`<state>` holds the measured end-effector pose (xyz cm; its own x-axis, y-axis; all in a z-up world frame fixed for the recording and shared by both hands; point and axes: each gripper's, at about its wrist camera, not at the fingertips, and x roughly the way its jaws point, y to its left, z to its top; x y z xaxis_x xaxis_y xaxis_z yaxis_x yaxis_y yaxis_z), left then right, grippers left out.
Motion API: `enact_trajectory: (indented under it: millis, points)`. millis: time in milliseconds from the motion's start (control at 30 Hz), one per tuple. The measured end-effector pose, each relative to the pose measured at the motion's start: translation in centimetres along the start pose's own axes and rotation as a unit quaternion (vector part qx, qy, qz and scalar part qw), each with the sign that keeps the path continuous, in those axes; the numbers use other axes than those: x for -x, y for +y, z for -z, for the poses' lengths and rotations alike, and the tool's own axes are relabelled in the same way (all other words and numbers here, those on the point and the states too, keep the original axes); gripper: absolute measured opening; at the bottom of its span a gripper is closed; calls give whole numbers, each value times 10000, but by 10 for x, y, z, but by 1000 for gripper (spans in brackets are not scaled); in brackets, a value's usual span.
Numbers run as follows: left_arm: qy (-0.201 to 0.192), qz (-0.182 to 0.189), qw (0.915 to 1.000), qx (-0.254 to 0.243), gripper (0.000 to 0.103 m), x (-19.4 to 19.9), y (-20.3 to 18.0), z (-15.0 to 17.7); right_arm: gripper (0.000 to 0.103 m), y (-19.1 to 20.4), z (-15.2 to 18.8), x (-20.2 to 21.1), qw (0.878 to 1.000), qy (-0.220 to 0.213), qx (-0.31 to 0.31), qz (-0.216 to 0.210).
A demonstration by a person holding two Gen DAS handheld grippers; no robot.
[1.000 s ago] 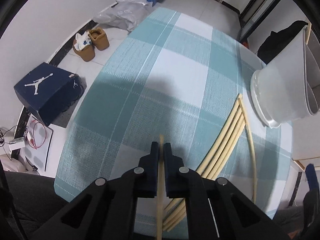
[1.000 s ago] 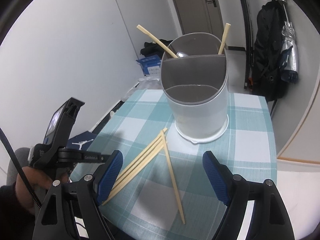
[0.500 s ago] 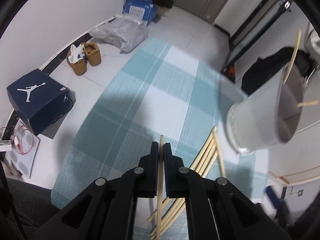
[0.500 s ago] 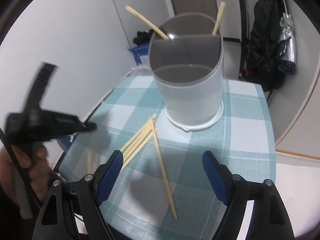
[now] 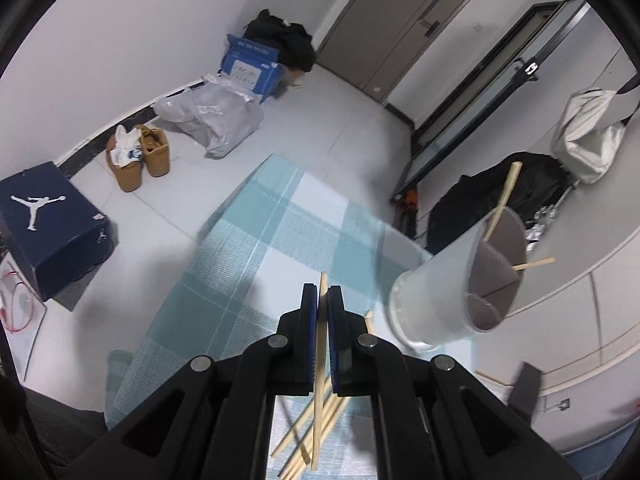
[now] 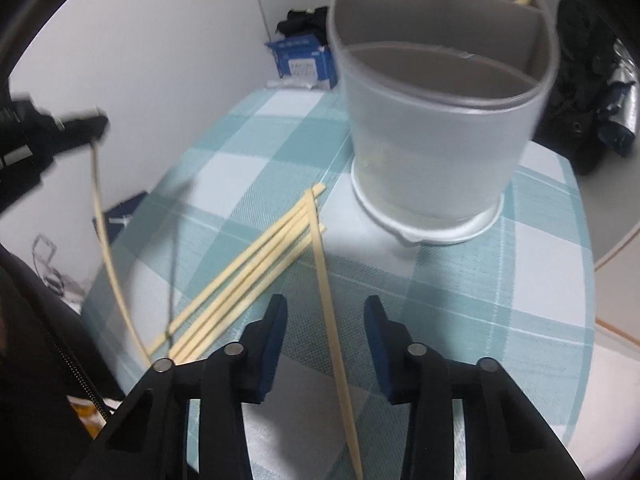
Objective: Organize utensils
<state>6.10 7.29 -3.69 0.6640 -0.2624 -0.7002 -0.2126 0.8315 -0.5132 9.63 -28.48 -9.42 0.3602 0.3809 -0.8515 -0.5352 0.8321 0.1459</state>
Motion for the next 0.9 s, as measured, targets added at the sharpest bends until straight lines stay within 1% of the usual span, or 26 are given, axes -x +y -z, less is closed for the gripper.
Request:
enact_trajectory:
  millis: [67,100,133,167,200,267,333,433,567,667,800,900]
  points:
    - [-53,17,10000,-49,1,3,-1,0,28,2,1,-5,9999,67,92,60]
    - [-39,94,9999,-43,1,4,-1,0,21,4,1,-7,9998,91,139,77]
    - [-49,132,9999,-30,1,5,-1,0,10,6,1,-9,9996,148,215,96]
    - [-61,151,9999,-40,1,7,-2,0,6,8,2,-10,9993,218,273,98]
    - [-67,166,9998,-65,1,9,-3,0,5,9,2,-11,9991,267,311,96]
    - [-103,182,9998,-69,1,11,-3,-1,5,11,5,-8,9988,297,375,94]
    - [-147,152,9997,-107,1,13,-4,-1,5,9,9,-4,9989,396,264,-6]
    - [-120,235,9996,-61,1,14,-5,-2,5,5,16,4,9982,557,204,32]
    - [-186,314,9993,-116,1,19,-10,-2,5,1,31,14,9950,967,255,23]
    - [-289,323,9988,-244,1,24,-16,-2,5,0,43,23,9920,1181,441,87]
    - [-233,380,9987,-230,1,22,-18,-2,9,-3,47,29,9895,1334,557,-2]
    - [-191,387,9989,-196,1,20,-17,-2,20,-3,45,33,9901,1240,652,14]
